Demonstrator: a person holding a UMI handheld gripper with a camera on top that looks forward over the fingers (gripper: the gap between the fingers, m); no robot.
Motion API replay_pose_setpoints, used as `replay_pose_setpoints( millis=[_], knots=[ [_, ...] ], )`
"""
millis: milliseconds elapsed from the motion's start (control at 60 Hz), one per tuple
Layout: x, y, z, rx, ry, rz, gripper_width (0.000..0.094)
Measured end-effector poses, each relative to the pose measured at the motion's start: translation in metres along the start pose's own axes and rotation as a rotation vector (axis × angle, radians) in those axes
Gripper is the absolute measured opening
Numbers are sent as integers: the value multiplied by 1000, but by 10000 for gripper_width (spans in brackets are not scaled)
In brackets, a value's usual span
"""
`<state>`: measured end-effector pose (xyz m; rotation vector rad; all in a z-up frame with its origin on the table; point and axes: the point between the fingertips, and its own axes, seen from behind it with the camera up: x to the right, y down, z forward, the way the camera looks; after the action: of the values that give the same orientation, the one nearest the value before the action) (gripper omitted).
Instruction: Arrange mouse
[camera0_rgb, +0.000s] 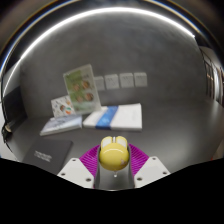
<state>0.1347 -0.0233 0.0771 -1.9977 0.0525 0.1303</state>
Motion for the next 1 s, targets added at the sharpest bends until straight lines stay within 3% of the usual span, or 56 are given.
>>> replay_pose_setpoints(
  millis=[100, 183, 317, 533, 667, 750, 900, 933, 967, 1000],
  knots=[
    [-91, -56, -22, 110, -51, -23, 396],
    [-197, -73, -27, 166, -113, -56, 394],
    [-331, -22, -1, 108, -169, -183, 392],
    [-347, 86, 48, -61, -40, -149, 392],
    [-335, 114, 54, -138, -1, -165, 397],
    [-335, 113, 55, -121, -3, -165, 398],
    [-335, 113, 58, -137, 2, -176, 524],
    [-333, 113, 58, -146, 1, -164, 623],
    [-330, 115, 57, -165, -1, -150, 646],
    [-329, 116, 54, -187, -14, -127, 815]
  ],
)
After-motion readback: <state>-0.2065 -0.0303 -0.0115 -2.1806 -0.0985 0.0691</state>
